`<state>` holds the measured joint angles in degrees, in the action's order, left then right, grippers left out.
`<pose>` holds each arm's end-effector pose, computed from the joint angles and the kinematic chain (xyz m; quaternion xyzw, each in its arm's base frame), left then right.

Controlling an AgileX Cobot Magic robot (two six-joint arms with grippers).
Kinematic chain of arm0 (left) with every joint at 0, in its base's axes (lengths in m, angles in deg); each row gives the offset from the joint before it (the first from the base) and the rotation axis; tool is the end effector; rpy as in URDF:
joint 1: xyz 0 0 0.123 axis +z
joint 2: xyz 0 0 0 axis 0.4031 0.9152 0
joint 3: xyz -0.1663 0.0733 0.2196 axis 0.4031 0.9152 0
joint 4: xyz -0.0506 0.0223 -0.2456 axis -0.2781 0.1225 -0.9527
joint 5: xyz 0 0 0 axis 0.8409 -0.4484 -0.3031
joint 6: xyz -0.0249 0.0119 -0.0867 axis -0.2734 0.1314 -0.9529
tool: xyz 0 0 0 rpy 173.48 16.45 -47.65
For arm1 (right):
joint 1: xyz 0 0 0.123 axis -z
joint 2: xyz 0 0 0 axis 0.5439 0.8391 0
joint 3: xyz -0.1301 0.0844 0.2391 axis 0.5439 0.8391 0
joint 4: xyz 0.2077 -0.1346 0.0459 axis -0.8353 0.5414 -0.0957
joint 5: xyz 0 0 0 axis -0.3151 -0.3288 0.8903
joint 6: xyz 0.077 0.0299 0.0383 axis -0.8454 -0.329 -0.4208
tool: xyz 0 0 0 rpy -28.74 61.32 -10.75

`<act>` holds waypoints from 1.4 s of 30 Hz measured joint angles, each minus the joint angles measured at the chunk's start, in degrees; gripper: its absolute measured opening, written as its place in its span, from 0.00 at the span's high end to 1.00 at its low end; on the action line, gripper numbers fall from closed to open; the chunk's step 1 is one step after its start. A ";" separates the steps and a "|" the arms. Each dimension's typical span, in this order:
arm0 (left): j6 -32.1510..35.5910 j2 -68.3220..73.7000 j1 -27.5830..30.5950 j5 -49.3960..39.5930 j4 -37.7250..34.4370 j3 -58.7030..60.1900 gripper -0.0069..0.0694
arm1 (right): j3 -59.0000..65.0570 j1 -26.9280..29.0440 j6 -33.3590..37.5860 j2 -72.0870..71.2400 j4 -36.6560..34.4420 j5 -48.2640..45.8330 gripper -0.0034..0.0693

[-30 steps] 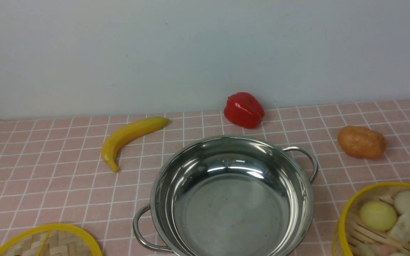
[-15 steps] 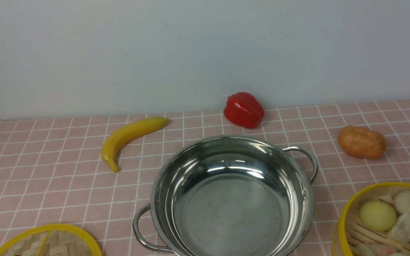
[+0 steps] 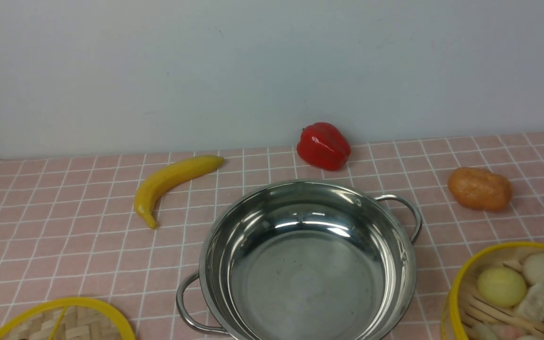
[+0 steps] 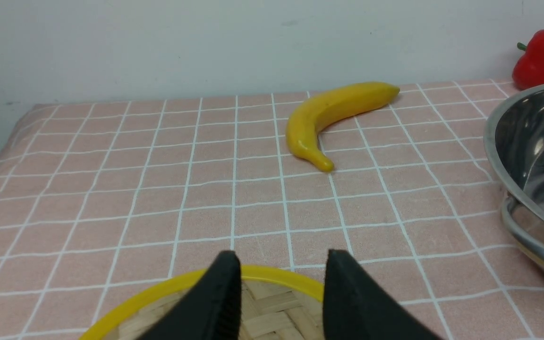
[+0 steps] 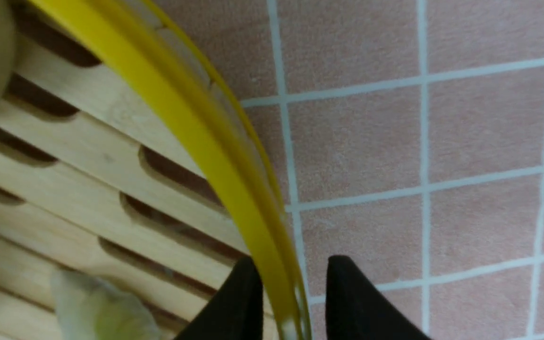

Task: Place the steamer in the pot on the pink tablecloth, and put the lid on the steamer.
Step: 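Reach for and grasp the rim of the bamboo steamer holding the buns with the right gripper, then place the bamboo steamer basket of food into the steel pot with the right gripper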

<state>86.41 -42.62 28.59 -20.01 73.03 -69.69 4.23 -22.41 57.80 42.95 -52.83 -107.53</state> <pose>0.0540 -0.0022 0.1811 0.0102 0.7896 0.0125 0.6134 0.2394 -0.0579 0.1634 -0.0880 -0.9930 0.0698 0.0360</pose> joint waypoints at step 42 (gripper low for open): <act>0.00 0.00 0.00 0.00 0.00 0.00 0.59 | -40.04 -21.00 8.65 2.49 -13.82 -18.92 0.88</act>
<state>86.41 -42.62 28.59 -20.01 73.03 -69.69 -35.81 -43.42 66.46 45.43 -66.65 -126.45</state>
